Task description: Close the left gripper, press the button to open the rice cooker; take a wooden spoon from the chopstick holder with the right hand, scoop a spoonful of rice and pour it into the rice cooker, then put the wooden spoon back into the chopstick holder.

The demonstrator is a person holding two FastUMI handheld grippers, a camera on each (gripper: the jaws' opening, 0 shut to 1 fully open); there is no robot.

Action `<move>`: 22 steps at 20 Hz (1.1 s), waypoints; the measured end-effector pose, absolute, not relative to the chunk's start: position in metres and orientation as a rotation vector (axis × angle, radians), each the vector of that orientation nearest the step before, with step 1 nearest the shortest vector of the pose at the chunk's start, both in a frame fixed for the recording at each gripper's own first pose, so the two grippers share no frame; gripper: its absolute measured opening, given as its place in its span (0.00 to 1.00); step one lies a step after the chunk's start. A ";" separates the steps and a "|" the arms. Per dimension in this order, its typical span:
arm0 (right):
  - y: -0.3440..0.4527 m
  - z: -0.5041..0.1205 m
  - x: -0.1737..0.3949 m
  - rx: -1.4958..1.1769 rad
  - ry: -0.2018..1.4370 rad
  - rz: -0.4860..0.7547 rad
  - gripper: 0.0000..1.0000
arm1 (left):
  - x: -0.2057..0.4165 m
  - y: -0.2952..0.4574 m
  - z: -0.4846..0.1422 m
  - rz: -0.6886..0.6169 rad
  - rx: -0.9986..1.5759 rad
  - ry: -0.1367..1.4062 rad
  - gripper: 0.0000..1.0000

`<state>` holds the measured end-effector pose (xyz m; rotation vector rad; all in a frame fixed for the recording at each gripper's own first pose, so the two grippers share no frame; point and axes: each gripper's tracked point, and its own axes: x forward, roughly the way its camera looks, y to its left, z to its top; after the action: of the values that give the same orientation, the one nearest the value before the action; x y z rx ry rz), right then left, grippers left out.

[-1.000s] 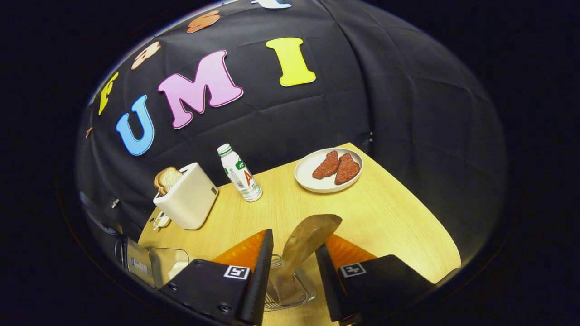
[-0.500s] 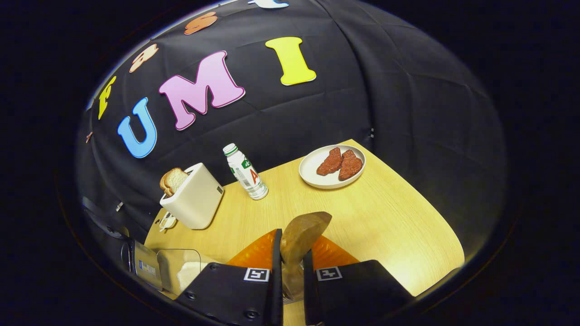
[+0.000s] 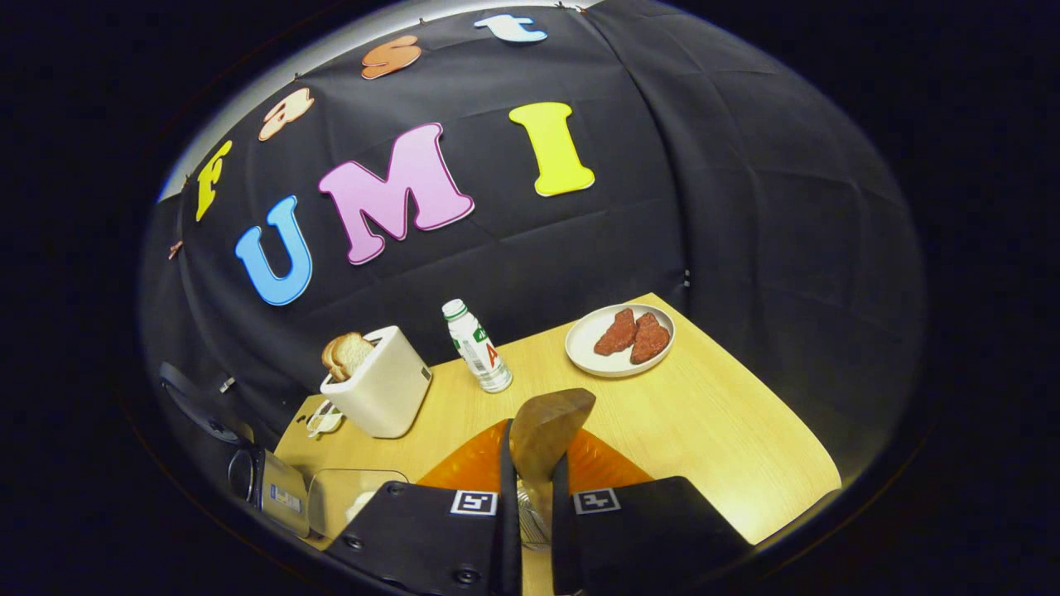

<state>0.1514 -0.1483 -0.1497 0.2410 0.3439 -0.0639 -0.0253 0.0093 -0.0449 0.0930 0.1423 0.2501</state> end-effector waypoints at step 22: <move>0.057 -0.164 0.137 0.121 0.409 0.214 0.19 | -0.042 0.066 -0.049 0.232 0.088 0.147 0.86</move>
<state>0.1367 0.0566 -0.1641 0.1214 0.4092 0.2135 -0.0423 0.0655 -0.0492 0.0876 0.1474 0.2320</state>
